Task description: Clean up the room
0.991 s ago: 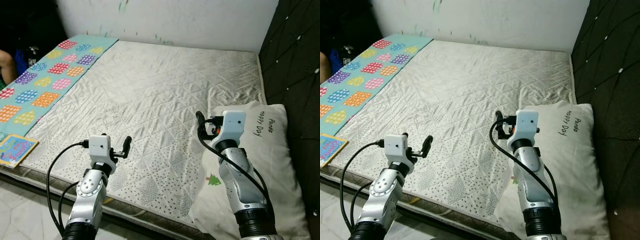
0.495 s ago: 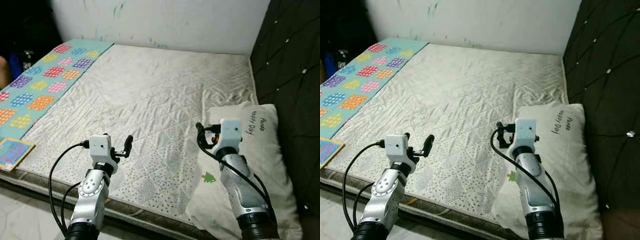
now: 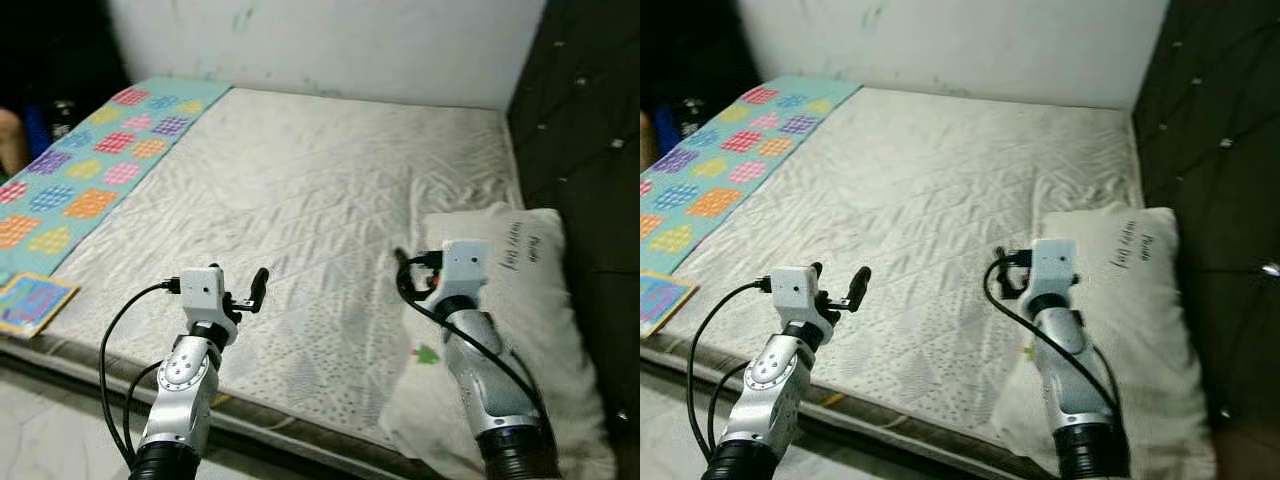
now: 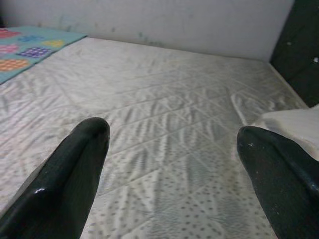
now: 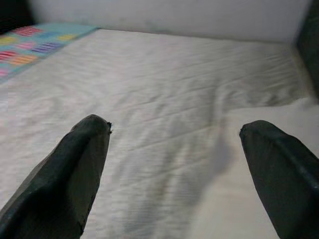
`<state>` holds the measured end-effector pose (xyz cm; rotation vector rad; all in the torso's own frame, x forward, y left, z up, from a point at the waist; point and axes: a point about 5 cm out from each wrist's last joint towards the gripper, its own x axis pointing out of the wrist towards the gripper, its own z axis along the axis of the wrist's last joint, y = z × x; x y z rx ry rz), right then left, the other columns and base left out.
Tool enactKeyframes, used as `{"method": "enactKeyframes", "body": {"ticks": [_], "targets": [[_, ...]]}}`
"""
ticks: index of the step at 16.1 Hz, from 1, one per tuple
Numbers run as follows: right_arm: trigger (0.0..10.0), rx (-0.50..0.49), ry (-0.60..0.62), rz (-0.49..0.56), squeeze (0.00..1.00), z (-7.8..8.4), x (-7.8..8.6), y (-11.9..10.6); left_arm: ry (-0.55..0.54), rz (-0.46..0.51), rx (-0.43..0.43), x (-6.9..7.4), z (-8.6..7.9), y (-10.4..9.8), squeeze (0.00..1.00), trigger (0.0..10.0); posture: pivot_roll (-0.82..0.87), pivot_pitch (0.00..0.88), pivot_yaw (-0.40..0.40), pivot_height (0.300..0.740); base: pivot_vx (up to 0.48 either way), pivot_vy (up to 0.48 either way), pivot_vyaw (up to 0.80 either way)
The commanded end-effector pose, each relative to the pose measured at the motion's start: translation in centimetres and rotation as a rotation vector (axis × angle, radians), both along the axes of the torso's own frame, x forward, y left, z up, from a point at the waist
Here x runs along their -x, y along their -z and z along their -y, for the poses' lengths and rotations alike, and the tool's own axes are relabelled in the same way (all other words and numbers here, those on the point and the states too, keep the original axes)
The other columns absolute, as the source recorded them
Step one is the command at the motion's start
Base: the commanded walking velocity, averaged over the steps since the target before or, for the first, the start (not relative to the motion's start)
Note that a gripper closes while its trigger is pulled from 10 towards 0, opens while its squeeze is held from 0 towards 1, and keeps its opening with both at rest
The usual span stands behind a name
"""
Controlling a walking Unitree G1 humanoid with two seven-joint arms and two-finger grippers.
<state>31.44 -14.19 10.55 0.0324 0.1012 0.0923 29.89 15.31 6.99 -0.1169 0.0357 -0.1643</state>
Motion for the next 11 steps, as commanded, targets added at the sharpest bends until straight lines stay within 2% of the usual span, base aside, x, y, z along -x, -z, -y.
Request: {"method": "enactKeyframes", "body": {"ticks": [1,8,9,11], "targets": [[10.0,-0.003,-0.016,0.003,0.00,-0.29,0.19,-0.05,-0.014,-0.002,-0.006,-0.11,-0.48,-0.15,0.00,10.0,-0.02,0.000,0.058,0.740,0.000,0.270,0.00],[10.0,0.132,-0.001,0.015,0.00,0.00,0.16,0.58,-0.022,-0.005,-0.013,-0.06,-0.81,-0.09,0.00,10.0,-0.01,0.000,0.054,0.740,0.000,0.272,0.00],[10.0,0.140,-0.012,0.001,0.00,-0.11,0.20,0.76,-0.023,-0.005,-0.013,-0.06,-0.81,-0.09,0.00,10.0,-0.01,0.000,0.054,0.740,0.000,0.274,0.00],[10.0,0.087,-0.061,-0.015,0.00,-0.74,0.41,0.81,-0.023,-0.004,-0.013,-0.12,-0.80,-0.12,0.00,10.0,-0.01,0.000,0.055,0.740,0.000,0.276,0.00]]}}
